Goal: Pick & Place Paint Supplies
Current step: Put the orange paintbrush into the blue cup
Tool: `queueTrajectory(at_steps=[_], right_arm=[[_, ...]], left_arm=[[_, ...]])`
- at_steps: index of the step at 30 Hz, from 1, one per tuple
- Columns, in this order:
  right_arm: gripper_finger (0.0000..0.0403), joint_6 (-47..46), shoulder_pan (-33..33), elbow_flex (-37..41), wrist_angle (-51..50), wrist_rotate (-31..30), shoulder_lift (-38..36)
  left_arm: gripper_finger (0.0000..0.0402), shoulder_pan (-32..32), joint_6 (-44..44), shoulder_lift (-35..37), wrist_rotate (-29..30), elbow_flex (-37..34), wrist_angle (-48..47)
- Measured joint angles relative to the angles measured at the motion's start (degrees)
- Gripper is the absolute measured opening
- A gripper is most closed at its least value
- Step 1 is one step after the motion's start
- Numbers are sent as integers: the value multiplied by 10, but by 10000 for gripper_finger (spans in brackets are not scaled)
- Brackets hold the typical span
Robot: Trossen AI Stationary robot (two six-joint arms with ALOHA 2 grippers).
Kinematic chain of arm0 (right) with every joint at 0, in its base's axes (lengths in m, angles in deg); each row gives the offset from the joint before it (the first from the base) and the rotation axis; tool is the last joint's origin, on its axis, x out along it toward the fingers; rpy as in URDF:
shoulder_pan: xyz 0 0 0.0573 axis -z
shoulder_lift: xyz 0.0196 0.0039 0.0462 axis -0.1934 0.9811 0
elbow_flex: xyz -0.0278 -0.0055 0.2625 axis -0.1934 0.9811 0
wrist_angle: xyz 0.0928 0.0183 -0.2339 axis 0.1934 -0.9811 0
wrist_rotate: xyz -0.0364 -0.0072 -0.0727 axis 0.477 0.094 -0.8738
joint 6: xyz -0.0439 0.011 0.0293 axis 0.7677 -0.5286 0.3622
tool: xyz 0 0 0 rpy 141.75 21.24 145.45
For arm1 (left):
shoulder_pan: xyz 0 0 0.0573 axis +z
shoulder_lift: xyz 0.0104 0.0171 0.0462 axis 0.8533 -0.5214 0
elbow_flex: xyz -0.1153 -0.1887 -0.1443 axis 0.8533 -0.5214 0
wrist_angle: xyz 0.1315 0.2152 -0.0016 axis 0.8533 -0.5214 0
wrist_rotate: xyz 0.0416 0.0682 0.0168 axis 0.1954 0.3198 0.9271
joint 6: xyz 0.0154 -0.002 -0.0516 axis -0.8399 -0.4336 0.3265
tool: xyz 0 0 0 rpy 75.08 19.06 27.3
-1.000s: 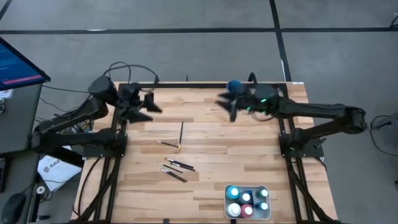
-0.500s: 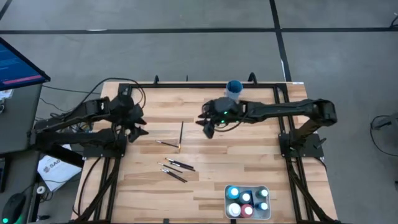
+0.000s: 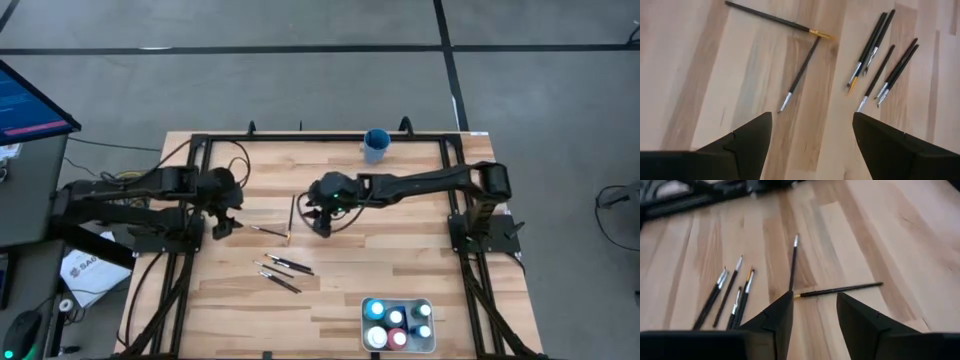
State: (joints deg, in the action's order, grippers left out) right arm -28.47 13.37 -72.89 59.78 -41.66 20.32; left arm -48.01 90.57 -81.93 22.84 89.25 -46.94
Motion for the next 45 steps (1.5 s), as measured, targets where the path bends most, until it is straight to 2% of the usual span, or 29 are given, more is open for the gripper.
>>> queueTrajectory(at_steps=[5,8,11,15,21,29,35,45], right_arm=[[151,113,-11,-86,-34,27,70],[156,187,-9,-158,-97,49,121],[157,241,0,-236,-162,78,176],[154,311,4,-328,-211,83,243],[144,417,-1,-423,-314,120,326],[139,430,1,-469,-323,120,392],[136,469,5,-473,-353,122,402],[122,450,9,-475,-400,122,404]], left_arm=[[269,-13,24,-8,-5,0,4],[269,-22,54,0,-9,0,5],[269,-32,88,15,-11,0,8],[269,-46,139,44,-19,0,14],[269,-73,195,87,-19,0,18],[269,-80,236,113,-18,0,24],[269,-80,243,113,-16,0,24],[269,-80,242,113,0,0,28]])
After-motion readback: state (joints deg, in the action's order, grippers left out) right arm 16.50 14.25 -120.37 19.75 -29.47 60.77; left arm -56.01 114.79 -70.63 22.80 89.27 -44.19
